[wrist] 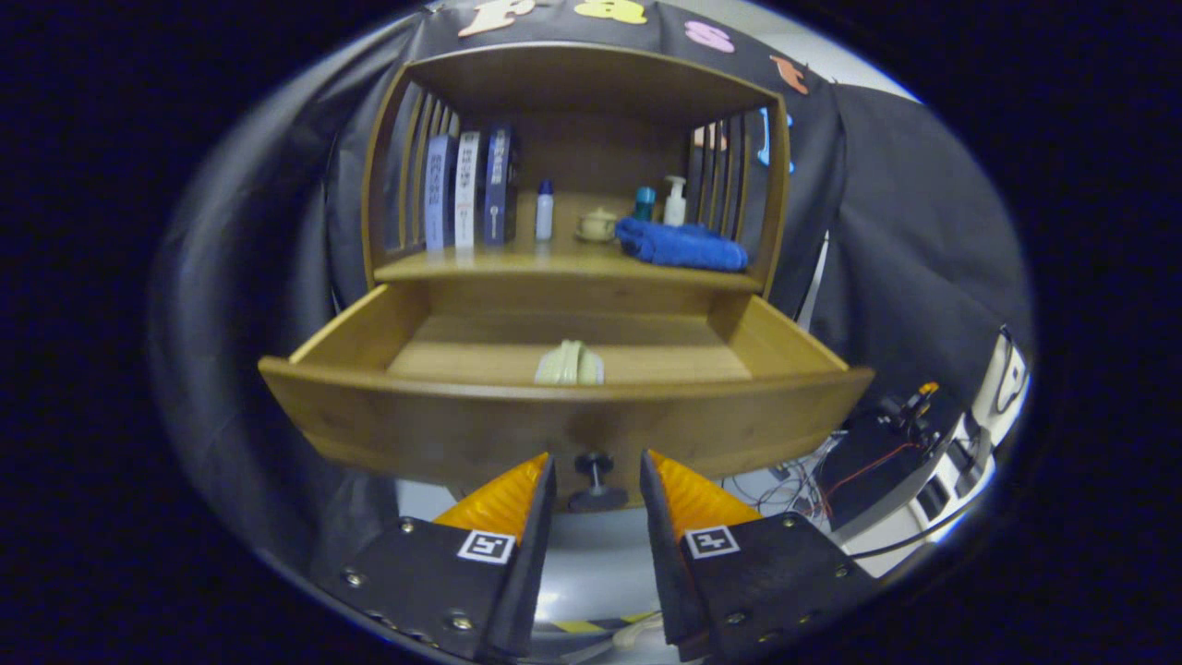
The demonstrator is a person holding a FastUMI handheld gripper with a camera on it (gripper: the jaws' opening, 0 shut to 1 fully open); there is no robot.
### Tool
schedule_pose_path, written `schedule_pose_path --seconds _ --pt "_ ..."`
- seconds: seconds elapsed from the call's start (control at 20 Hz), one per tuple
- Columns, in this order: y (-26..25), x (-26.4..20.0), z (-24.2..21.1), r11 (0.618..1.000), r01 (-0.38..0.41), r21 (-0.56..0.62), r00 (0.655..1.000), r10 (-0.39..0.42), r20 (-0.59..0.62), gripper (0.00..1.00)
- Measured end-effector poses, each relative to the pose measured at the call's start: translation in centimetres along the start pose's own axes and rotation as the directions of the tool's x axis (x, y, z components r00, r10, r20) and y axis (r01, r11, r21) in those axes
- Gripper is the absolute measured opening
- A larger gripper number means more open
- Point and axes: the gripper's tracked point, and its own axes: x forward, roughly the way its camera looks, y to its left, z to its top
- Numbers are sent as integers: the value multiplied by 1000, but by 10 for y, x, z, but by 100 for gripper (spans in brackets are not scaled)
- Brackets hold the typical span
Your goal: Pull open the drawer, take out the items inside it, and place them on the countertop above the cabinet.
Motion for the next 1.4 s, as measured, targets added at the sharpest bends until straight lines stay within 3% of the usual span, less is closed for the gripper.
schedule_pose_path --seconds 0.15,0.45,0.8,0.95,1.1,1.25,1.4 --pt "10 23 43 1000 8 -27 1000 -9 -7 53" --pt "38 93 70 1000 13 -11 984 -15 -179 53" --pt "44 143 19 994 65 84 895 -21 -445 51" --pt "52 153 3 993 39 108 873 18 -487 50" --pt "53 151 -15 995 45 86 848 7 -530 51" --pt "48 156 -7 997 59 54 867 -24 -498 15" --pt "46 152 21 994 68 90 911 -25 -411 15"
